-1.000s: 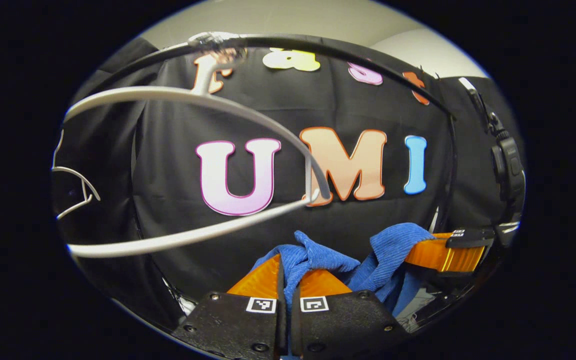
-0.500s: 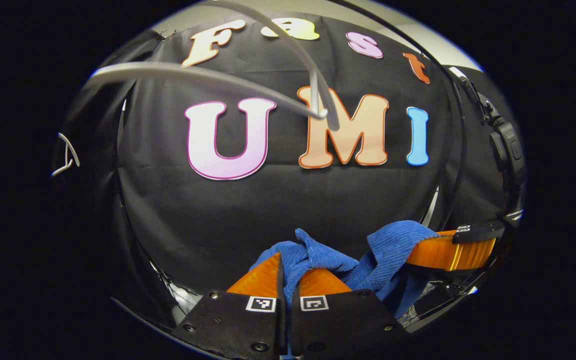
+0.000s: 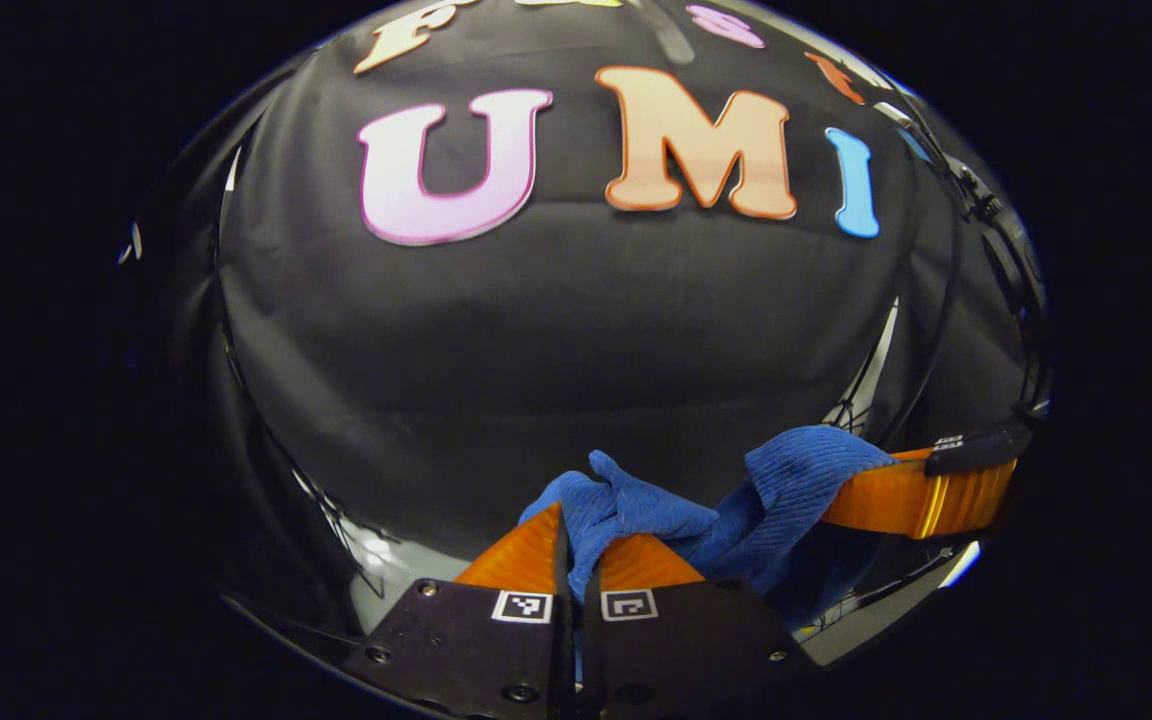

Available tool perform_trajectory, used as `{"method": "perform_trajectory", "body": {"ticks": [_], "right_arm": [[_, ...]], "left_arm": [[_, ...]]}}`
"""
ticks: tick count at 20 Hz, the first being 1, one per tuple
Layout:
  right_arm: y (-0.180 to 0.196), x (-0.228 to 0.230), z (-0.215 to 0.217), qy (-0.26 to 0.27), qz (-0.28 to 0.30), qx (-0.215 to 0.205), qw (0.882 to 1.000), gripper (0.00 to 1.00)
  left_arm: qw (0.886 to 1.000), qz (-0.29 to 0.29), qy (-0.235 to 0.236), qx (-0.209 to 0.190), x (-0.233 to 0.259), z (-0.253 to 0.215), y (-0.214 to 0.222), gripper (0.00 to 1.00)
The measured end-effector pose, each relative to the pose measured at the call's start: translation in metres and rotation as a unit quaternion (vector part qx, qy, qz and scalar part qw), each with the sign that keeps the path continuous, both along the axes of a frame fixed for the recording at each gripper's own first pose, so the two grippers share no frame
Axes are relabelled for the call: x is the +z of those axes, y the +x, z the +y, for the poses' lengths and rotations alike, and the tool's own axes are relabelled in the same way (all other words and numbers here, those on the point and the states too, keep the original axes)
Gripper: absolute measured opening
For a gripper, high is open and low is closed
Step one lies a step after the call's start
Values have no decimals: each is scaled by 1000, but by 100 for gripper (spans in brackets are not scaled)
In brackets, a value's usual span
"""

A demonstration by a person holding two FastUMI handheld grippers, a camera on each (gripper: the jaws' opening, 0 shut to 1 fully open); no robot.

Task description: Grasp the clothes on the hanger with both hands and then place them into the laundry hamper below.

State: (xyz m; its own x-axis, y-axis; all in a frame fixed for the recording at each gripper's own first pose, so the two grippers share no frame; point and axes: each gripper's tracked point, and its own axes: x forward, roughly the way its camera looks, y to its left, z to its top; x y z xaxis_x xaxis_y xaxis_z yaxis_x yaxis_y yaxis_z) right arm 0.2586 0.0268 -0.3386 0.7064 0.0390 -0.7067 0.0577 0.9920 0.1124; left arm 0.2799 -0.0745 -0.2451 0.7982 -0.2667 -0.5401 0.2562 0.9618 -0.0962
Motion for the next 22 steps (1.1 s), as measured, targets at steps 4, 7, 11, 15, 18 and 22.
{"method": "perform_trajectory", "body": {"ticks": [4, 7, 11, 15, 18, 22], "right_arm": [[-6, -39, -4, 12, 56, -27, 998, 2], [-13, -63, -9, 8, 86, -34, 996, 2], [-25, -86, -8, -2, 119, -32, 992, 2], [-30, -104, -11, -16, 147, -35, 988, 2], [-24, -130, -15, -23, 156, -50, 986, 2], [-19, -159, -20, -30, 169, -64, 983, 3]], "left_arm": [[997, 70, 15, 7, -53, 9, -14, 4], [991, 133, 28, 10, -91, 4, -19, 4], [985, 164, 45, 1, -109, 1, -26, 4], [979, 199, 42, -11, -139, -4, -37, 4], [975, 220, 35, -15, -153, -7, -41, 4], [968, 249, 27, -22, -171, -10, -40, 5]]}}
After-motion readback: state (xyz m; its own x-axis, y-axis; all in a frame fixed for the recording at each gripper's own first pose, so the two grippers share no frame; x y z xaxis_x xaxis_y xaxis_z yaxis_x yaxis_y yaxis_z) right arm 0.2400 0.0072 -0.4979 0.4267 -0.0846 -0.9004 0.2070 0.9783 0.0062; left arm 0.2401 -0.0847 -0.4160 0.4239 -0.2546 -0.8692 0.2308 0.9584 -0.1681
